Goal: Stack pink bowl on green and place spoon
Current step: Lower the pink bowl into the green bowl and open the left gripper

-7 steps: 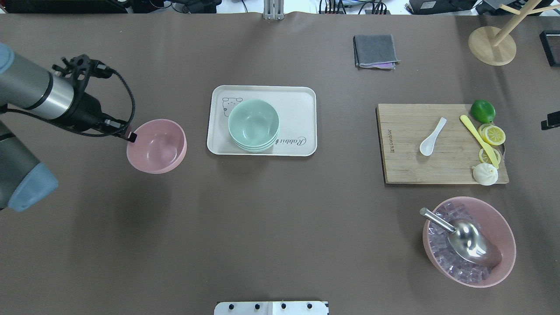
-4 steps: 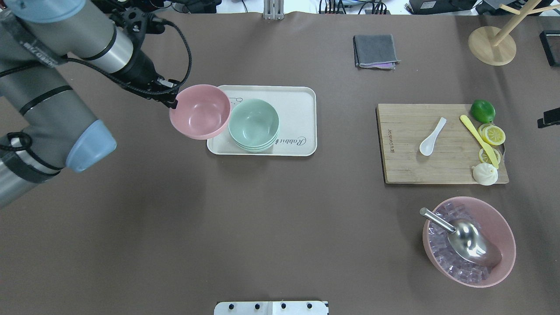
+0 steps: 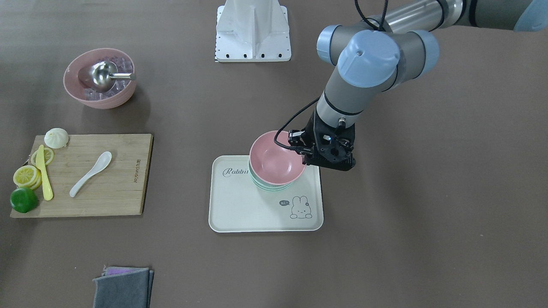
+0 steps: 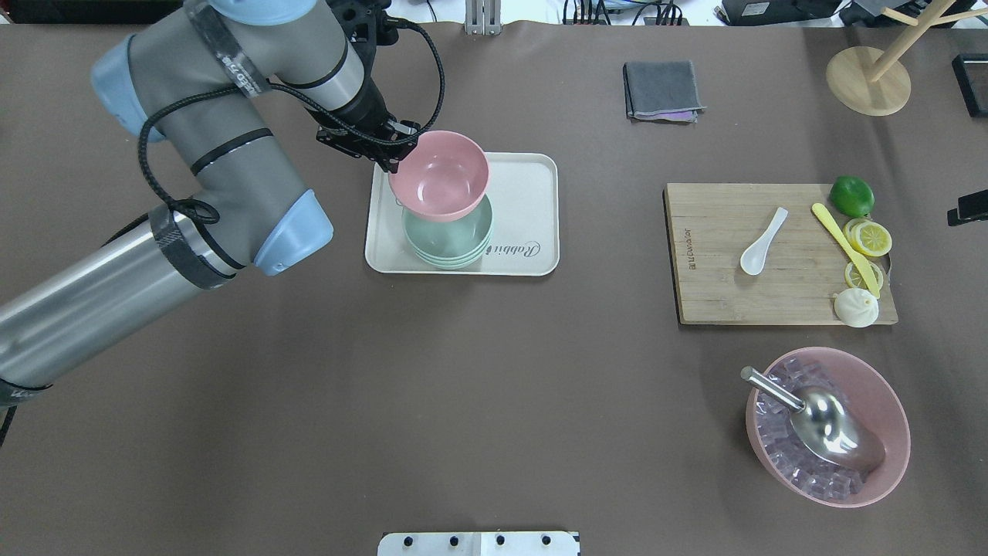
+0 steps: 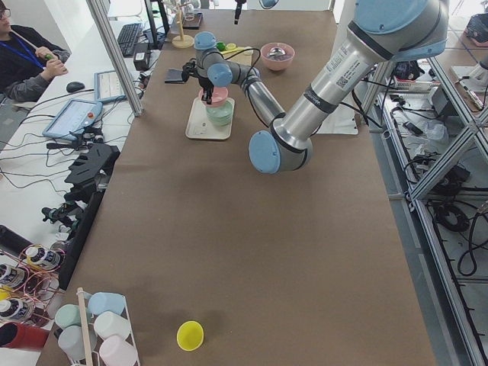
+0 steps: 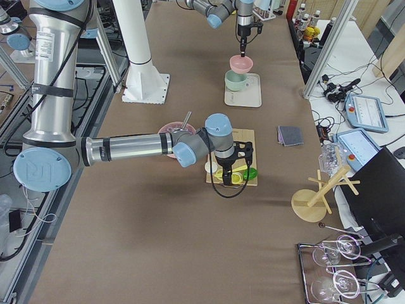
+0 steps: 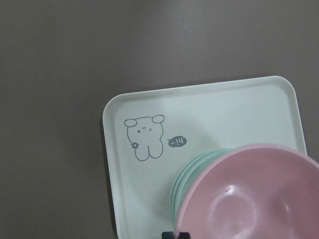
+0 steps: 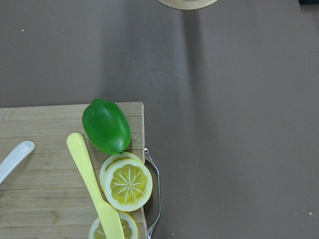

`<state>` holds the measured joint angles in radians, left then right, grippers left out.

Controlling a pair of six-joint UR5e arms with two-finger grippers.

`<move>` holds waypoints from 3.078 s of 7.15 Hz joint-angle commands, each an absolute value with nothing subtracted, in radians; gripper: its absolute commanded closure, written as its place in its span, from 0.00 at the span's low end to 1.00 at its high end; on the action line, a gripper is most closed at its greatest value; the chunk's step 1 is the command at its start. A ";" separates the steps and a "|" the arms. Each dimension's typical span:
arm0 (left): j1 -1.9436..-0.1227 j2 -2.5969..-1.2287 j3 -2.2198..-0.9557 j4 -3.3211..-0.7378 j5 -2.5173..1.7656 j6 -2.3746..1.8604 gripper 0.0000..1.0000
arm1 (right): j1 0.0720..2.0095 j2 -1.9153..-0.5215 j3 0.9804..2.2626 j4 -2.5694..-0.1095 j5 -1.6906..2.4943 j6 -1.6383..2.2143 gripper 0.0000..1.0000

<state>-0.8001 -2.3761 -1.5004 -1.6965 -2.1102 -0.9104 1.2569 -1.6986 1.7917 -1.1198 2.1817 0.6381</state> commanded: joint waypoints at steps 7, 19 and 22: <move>-0.770 -2.319 -1.508 -1.799 -2.098 -0.945 1.00 | 1.256 -1.701 1.792 -1.120 2.181 0.640 0.00; -0.733 -2.319 -1.448 -1.861 -2.051 -0.942 1.00 | 1.256 -1.706 1.793 -1.118 2.180 0.638 0.00; -0.733 -2.318 -1.445 -1.861 -2.051 -0.940 1.00 | 1.256 -1.704 1.793 -1.118 2.180 0.638 0.00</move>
<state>-0.7333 -2.3186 -1.4460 -1.8603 -2.0510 -0.9409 1.2563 -1.7049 1.7932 -1.1183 2.1798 0.6386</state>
